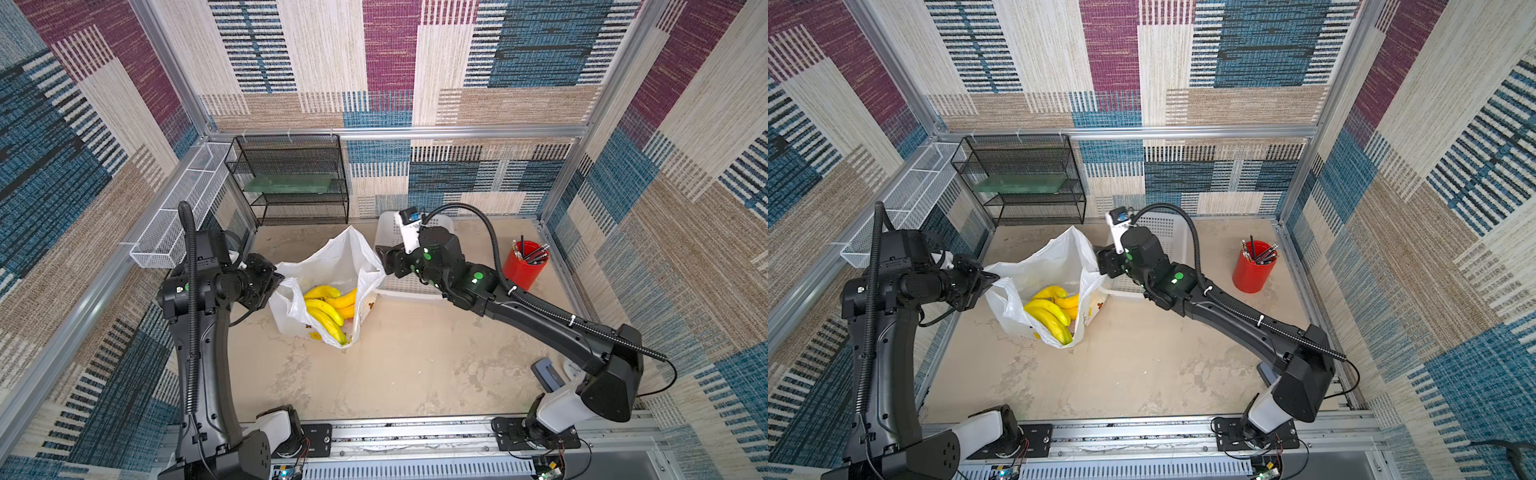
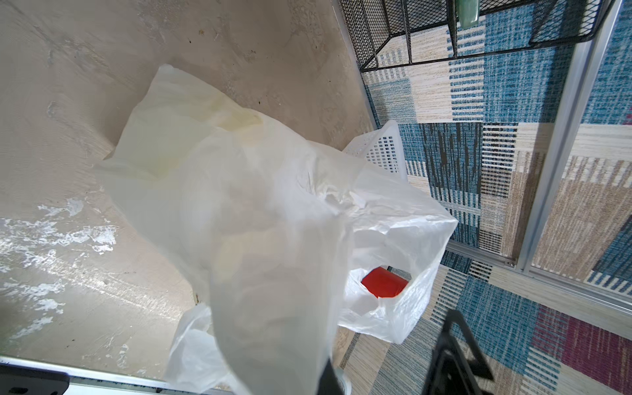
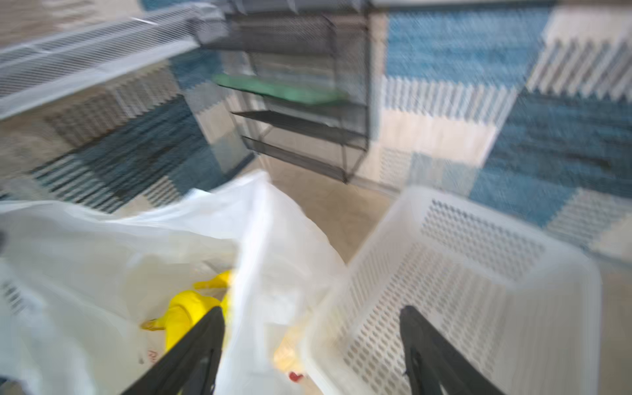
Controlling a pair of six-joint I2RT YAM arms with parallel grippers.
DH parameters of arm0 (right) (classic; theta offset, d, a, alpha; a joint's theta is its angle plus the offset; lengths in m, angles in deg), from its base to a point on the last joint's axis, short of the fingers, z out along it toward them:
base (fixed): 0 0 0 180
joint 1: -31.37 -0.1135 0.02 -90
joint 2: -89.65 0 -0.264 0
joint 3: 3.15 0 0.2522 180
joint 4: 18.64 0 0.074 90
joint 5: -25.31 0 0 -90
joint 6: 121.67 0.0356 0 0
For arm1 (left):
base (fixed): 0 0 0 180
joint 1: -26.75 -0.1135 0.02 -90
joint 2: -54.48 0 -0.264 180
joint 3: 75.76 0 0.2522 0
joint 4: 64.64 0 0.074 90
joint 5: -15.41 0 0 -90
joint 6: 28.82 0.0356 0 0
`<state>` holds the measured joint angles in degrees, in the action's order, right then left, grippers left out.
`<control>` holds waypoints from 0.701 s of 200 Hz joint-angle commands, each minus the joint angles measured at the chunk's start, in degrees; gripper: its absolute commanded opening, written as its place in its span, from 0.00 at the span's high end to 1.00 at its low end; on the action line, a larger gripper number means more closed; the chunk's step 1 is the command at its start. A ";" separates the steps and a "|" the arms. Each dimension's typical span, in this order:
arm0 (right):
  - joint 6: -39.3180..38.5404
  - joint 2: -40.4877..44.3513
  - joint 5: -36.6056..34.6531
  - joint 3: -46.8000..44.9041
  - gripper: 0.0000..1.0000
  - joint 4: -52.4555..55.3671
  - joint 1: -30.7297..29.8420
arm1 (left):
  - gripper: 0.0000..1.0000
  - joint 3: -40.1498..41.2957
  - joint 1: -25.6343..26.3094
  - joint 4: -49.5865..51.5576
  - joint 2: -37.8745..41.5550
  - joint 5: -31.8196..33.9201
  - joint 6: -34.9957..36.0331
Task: Place the banana into a plastic bag & tie a knot
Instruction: Adjust the plastic bag at the center of the board.
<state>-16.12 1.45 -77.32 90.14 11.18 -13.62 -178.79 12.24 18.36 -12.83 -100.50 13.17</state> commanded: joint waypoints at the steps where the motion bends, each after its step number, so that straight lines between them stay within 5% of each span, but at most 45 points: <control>1: 16.84 1.56 -0.59 -5.26 0.24 12.39 4.02 | 1.00 -0.48 0.01 -1.05 0.19 -0.30 0.57; 27: 15.07 2.83 -0.27 -6.65 0.24 13.93 2.09 | 1.00 -0.17 0.03 -1.05 0.52 -0.34 0.57; 74: 0.19 2.14 -0.59 -1.25 0.12 2.52 -9.61 | 1.00 0.85 0.06 -1.10 0.95 -0.44 0.73; 101: 0.06 -0.15 0.12 2.01 0.11 1.89 -9.71 | 1.00 0.57 0.04 -1.03 0.86 -0.30 0.82; 140: 1.04 -4.28 4.36 6.81 0.34 6.13 -5.27 | 1.00 0.50 0.00 -1.04 0.86 -0.53 0.90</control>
<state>-14.61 -1.22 -76.42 94.60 15.84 -20.72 -178.07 12.24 18.36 -12.13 -100.50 13.17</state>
